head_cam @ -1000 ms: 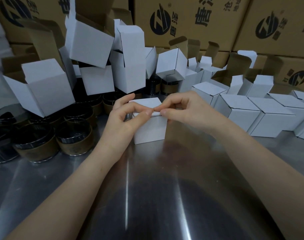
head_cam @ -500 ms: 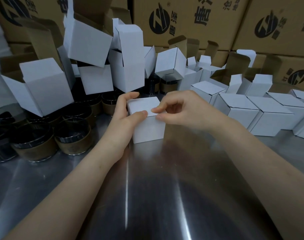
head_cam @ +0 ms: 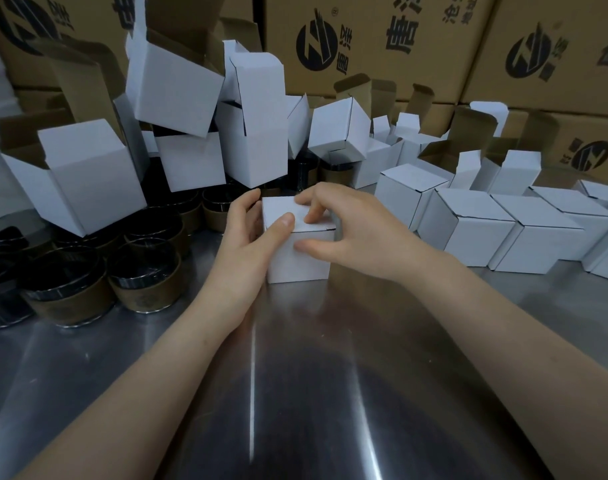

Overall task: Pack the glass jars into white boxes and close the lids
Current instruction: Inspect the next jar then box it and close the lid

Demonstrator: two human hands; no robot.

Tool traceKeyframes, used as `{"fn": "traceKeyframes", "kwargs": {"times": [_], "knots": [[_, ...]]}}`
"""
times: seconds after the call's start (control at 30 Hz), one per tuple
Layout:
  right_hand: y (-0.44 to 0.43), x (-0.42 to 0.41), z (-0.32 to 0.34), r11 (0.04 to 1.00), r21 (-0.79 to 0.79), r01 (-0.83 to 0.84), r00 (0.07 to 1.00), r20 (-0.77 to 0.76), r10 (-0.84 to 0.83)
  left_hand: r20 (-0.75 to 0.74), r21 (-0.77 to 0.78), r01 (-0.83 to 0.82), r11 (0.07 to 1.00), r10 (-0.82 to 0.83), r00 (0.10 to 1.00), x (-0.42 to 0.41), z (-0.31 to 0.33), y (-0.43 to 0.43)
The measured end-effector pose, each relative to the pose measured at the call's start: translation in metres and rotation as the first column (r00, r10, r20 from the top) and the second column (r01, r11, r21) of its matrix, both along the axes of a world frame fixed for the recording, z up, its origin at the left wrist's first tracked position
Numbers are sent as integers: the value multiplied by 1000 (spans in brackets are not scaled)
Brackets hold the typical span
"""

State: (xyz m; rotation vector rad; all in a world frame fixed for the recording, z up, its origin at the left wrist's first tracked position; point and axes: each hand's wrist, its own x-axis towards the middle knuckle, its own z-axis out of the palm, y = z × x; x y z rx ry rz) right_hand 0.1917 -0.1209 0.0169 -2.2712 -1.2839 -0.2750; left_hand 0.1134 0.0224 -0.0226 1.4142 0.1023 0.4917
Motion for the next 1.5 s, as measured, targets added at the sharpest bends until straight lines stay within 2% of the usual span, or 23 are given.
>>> {"fn": "traceKeyframes", "kwargs": {"times": [0.1,0.23,0.53,0.73,0.83,0.93,1.07,1.2,1.33,1.5], "knots": [[-5,3,5,996,-48,74,988,143,-66,-59,69,-65,996,69,996,0,-2,3],[-10,8,10,962,-130,240,949,239,-205,-89,160,-111,981,126,988,2,-4,6],[-21,24,12,802,-177,571,808,292,-511,-88,384,-186,905,236,968,3,-8,8],[-21,27,7,714,-142,685,717,306,-627,-61,414,-254,874,305,950,1,-3,9],[-21,28,4,696,-116,709,692,304,-655,-27,477,-348,807,410,912,0,-2,14],[-20,29,1,689,-80,720,675,309,-670,-8,567,-394,723,483,875,0,-4,21],[-20,29,-1,701,-40,712,674,320,-666,-67,636,-349,688,500,863,1,-10,23],[-17,24,-4,773,92,628,708,346,-616,-91,656,-322,682,495,864,3,-14,26],[-5,11,-8,889,161,429,807,375,-457,-144,676,-259,690,469,871,5,-16,27],[11,-2,-21,971,17,237,941,244,-233,-210,696,-196,691,457,864,6,-16,31]]}}
